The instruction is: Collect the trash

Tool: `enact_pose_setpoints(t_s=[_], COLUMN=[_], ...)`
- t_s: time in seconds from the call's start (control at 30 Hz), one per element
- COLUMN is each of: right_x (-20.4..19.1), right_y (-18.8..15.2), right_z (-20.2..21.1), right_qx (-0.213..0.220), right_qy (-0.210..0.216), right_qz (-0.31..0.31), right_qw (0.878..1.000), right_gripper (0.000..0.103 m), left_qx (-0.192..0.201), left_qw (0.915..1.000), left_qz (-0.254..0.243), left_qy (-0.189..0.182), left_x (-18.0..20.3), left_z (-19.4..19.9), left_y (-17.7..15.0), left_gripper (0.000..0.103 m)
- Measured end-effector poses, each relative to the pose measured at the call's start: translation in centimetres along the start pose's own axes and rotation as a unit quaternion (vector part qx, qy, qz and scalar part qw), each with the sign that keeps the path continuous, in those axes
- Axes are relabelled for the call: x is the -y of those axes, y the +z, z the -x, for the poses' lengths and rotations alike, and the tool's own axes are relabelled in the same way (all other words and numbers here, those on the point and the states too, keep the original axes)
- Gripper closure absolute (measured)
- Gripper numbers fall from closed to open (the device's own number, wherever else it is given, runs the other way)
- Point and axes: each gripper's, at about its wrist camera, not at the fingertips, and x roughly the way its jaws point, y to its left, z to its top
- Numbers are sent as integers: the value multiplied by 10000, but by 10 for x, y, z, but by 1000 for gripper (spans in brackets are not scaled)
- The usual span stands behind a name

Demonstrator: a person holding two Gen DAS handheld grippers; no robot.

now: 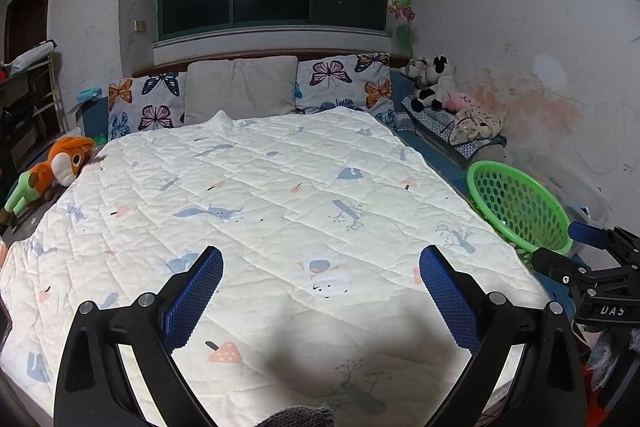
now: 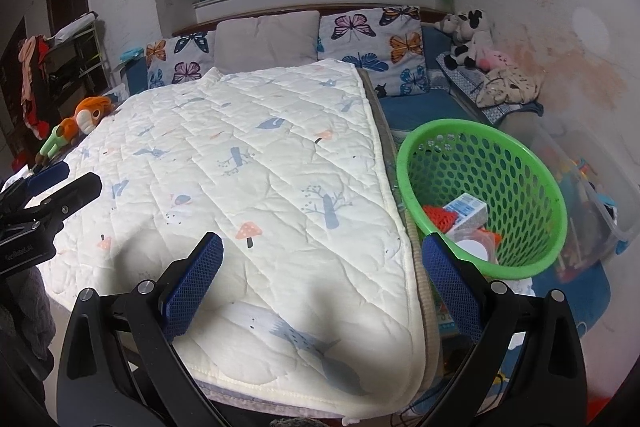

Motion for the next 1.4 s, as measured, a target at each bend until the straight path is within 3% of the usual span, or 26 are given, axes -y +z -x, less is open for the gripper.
enact_pose_setpoints(t_s=[1.4], right_x=[-9], right_y=[1], right_z=[-5], right_qx=[-62], right_qy=[45], right_qz=[40], right_qw=[10000], right_gripper=[4], left_qx=[-113], left_qw=[9998], left_qz=[166], left_qy=[33], left_x=[-11], left_z=[-6], left_y=[-6], left_gripper=[8])
